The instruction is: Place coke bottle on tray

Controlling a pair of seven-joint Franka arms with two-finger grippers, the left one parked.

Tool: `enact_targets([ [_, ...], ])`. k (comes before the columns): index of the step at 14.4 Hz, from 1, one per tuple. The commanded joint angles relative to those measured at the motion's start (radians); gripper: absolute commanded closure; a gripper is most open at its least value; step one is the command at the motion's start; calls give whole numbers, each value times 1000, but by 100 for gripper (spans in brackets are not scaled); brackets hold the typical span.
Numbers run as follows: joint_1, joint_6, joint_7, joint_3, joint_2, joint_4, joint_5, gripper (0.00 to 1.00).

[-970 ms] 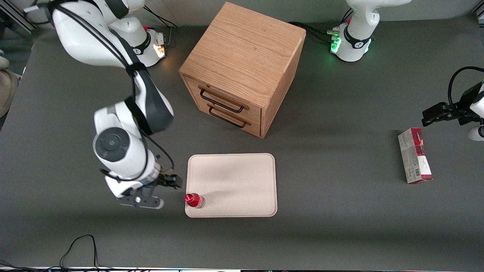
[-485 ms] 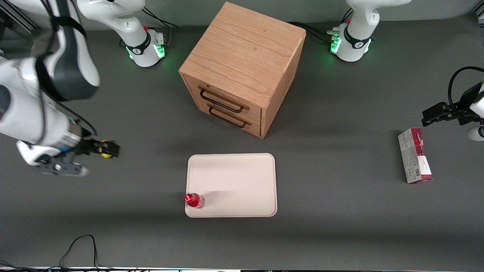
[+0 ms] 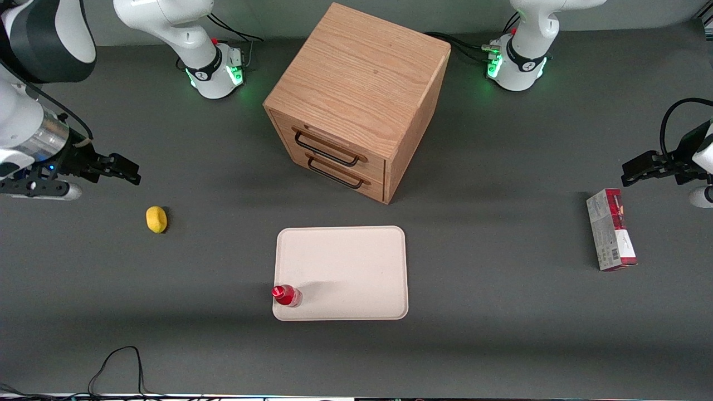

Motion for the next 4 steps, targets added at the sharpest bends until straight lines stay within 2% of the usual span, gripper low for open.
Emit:
enact_targets([
  [1, -9, 1, -6, 7, -31, -35, 11, 0],
  [4, -9, -2, -8, 11, -30, -29, 8, 0],
])
